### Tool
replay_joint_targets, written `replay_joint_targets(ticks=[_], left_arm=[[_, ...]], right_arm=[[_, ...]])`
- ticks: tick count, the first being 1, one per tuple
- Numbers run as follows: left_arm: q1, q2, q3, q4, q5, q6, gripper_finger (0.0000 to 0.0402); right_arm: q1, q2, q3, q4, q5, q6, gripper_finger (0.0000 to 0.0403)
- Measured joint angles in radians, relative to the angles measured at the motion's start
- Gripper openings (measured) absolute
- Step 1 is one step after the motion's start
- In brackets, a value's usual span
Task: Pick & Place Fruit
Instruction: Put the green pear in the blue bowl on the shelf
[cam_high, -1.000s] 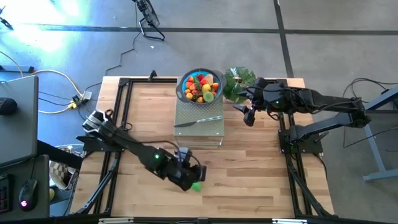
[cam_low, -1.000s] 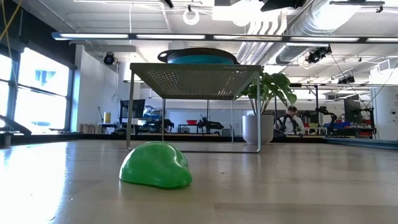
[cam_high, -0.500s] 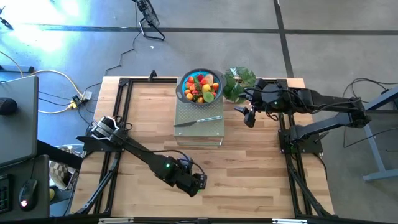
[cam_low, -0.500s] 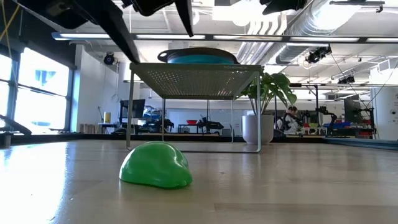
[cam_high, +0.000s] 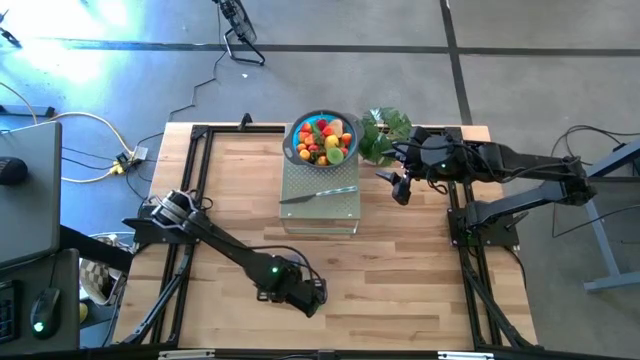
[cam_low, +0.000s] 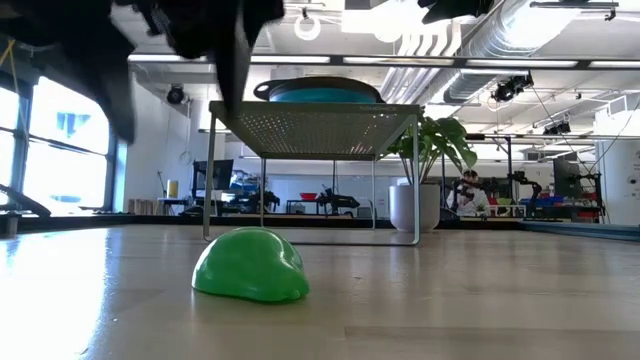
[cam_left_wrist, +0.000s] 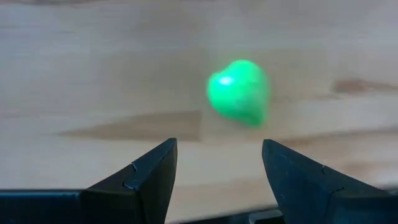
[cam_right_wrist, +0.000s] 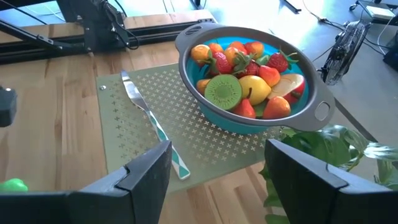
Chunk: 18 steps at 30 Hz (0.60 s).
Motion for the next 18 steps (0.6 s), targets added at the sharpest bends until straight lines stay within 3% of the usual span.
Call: replay_joint_targets(ticks=[12, 18], left_arm=[[0.008, 0.096, 0.001, 0.128, 0.046, -0.007, 0.0230], [0.007, 0.114, 0.001, 0.163, -0.005, -0.006, 0.0230]], right_arm=[[-0.001, 0.000, -0.056, 0.011, 0.004, -0.001, 0.0250], [-0.007, 0.012, -0.072, 0.003, 0.003, -0.001, 0.0250]])
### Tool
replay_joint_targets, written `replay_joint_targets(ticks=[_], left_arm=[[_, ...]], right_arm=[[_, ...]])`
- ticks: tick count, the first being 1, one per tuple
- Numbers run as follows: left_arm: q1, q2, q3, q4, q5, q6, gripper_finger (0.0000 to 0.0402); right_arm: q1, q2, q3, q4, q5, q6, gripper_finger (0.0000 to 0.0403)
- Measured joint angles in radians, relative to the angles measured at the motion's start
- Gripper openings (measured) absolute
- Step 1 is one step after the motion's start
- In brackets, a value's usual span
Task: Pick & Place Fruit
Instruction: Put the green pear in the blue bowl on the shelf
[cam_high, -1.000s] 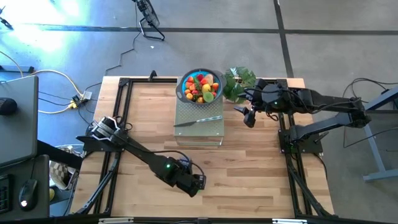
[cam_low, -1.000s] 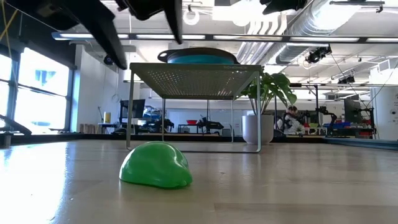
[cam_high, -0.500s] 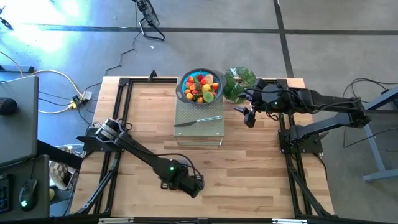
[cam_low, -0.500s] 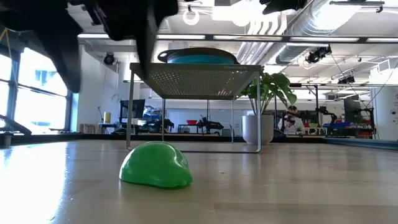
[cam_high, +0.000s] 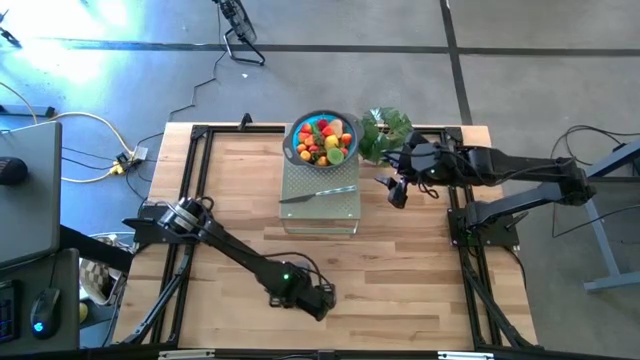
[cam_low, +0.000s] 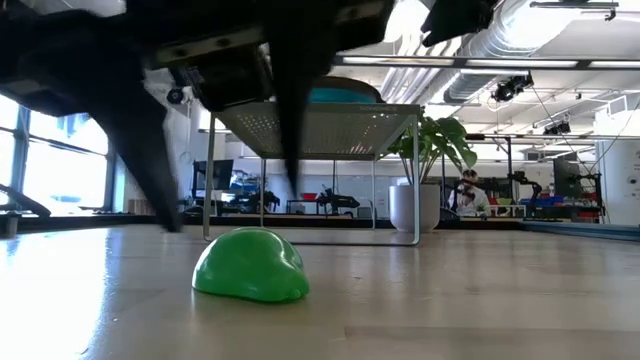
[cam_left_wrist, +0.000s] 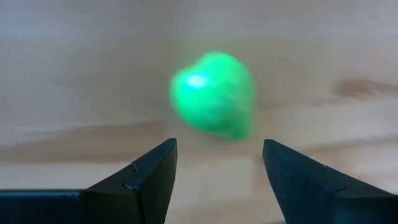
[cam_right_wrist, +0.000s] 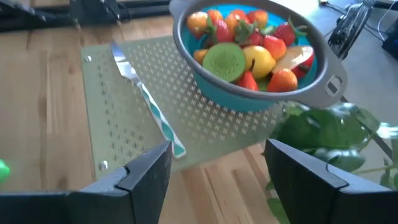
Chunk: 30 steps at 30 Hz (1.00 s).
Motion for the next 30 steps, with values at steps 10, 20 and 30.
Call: replay_joint_targets(ticks=[10, 20, 30], left_arm=[[0.000, 0.001, -0.003, -0.002, -0.013, 0.063, 0.0230], [0.000, 0.001, -0.002, 0.049, -0.013, 0.107, 0.0230], [0.000, 0.001, -0.002, 0.053, -0.070, 0.140, 0.0230]], right_arm=[[-0.006, 0.002, 0.000, 0.006, -0.007, -0.001, 0.0250], [-0.006, 0.002, 0.001, 0.006, -0.007, -0.001, 0.0250], [-0.006, 0.002, 0.002, 0.005, -0.006, 0.000, 0.0250]])
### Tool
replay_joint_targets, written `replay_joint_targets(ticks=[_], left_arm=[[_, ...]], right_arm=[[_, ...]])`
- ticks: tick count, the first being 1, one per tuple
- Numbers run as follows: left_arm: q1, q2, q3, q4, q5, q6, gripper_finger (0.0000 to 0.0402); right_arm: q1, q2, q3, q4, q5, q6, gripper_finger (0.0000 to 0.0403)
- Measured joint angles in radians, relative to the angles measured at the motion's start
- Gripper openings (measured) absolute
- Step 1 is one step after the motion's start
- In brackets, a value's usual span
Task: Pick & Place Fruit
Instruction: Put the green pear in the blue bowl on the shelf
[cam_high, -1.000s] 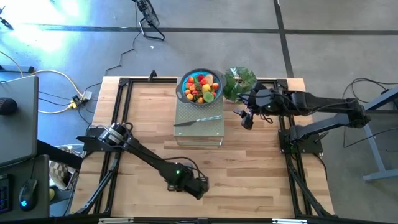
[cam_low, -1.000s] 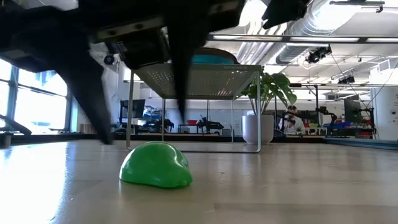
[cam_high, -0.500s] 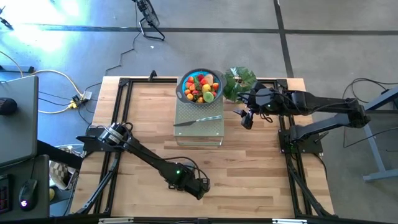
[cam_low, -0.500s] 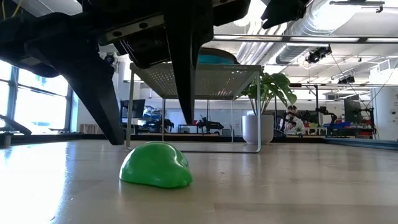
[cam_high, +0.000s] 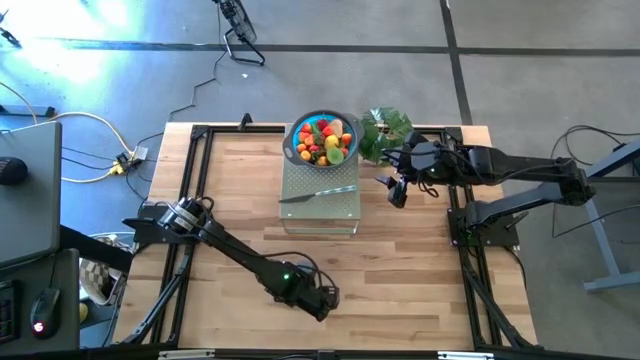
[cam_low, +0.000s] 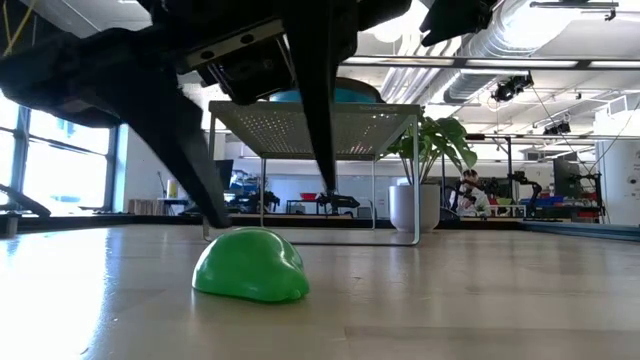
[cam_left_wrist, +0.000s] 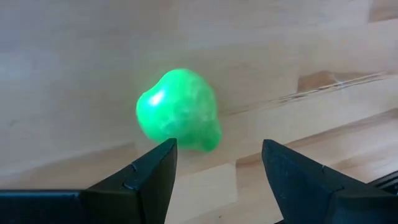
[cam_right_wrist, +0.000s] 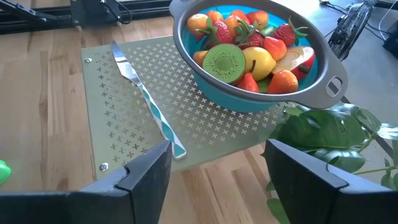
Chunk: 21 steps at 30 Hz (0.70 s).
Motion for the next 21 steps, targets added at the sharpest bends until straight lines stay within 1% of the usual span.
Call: replay_joint_targets(ticks=[21], left_arm=[[0.000, 0.000, 0.000, 0.004, -0.022, 0.013, 0.0230]], right_arm=[[0.000, 0.000, 0.001, 0.000, 0.008, 0.000, 0.0250]])
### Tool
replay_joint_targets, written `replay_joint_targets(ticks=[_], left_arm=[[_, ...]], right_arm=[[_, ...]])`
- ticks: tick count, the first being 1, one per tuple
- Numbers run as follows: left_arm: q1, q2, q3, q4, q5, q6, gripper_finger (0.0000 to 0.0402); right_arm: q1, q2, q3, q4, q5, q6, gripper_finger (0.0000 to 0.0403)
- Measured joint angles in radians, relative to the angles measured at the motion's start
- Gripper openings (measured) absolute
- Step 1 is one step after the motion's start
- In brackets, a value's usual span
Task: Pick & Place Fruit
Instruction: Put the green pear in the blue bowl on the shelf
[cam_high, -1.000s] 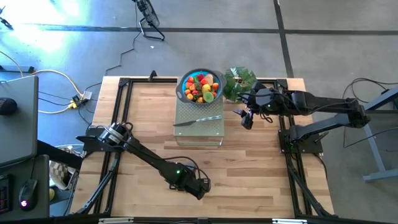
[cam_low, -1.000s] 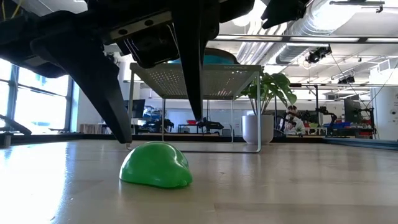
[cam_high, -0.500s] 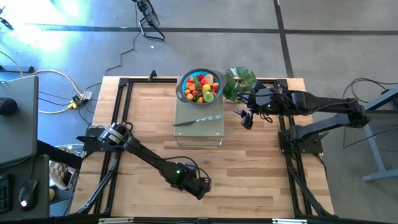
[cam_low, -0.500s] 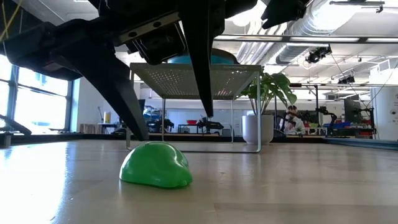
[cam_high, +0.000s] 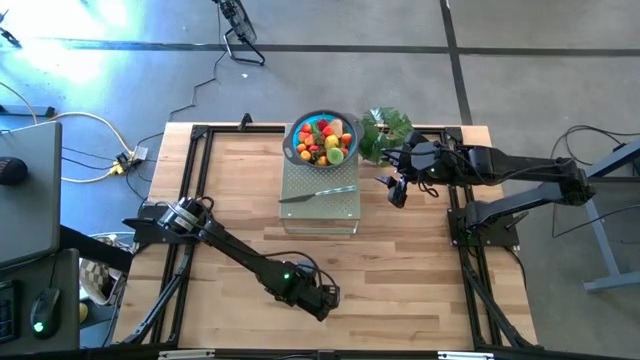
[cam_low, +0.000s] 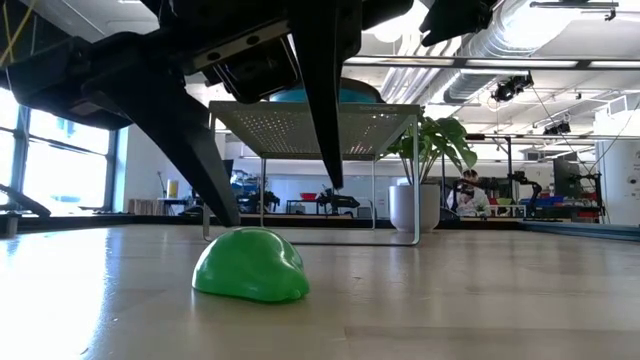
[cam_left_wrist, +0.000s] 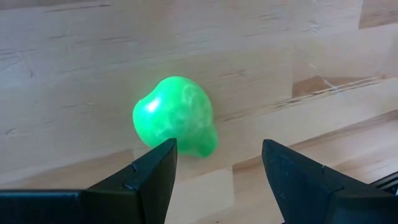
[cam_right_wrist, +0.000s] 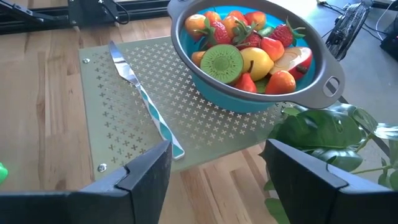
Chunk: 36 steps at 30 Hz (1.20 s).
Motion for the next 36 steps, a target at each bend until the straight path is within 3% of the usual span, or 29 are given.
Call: replay_joint_targets(ticks=[17, 27, 36], left_arm=[[0.000, 0.000, 0.000, -0.077, -0.032, 0.052, 0.0230], [0.000, 0.000, 0.000, -0.116, -0.036, 0.000, 0.0230], [0.001, -0.008, 0.000, -0.155, -0.100, 0.007, 0.0230]], right_arm=[[0.000, 0.000, 0.000, 0.000, 0.000, 0.035, 0.0250], [0.000, 0.000, 0.000, 0.000, 0.000, 0.037, 0.0250], [0.000, 0.000, 0.000, 0.000, 0.000, 0.037, 0.0250]])
